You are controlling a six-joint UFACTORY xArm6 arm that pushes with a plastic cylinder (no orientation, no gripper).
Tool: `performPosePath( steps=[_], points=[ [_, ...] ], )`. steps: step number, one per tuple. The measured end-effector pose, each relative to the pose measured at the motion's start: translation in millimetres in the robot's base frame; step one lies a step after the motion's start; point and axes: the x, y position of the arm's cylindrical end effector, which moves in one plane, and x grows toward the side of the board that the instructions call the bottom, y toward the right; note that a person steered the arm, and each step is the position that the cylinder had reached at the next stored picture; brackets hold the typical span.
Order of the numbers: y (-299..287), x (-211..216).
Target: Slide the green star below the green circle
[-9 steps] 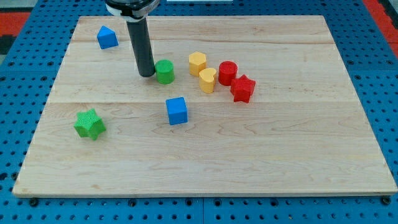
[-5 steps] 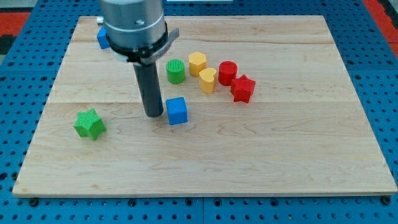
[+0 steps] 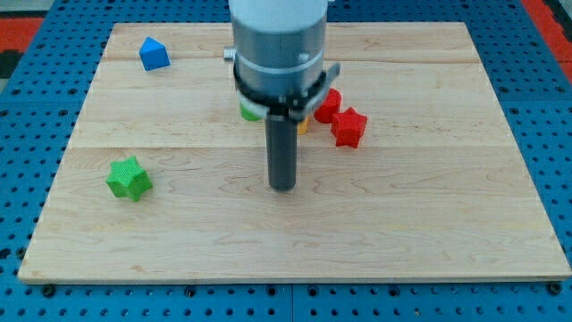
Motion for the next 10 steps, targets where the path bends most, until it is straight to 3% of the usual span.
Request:
performPosePath(
  steps=[1, 2, 3, 5, 6, 7, 8, 10],
  points=[
    [-64.8, 44.2],
    [-144.6, 35.3],
    [-221.5, -7.8],
    [-116.8, -43.8],
    [-109.4, -55.4],
    [-166.4, -40.7],
    [-145.6, -75.5],
    [-66.7, -88.5]
  ],
)
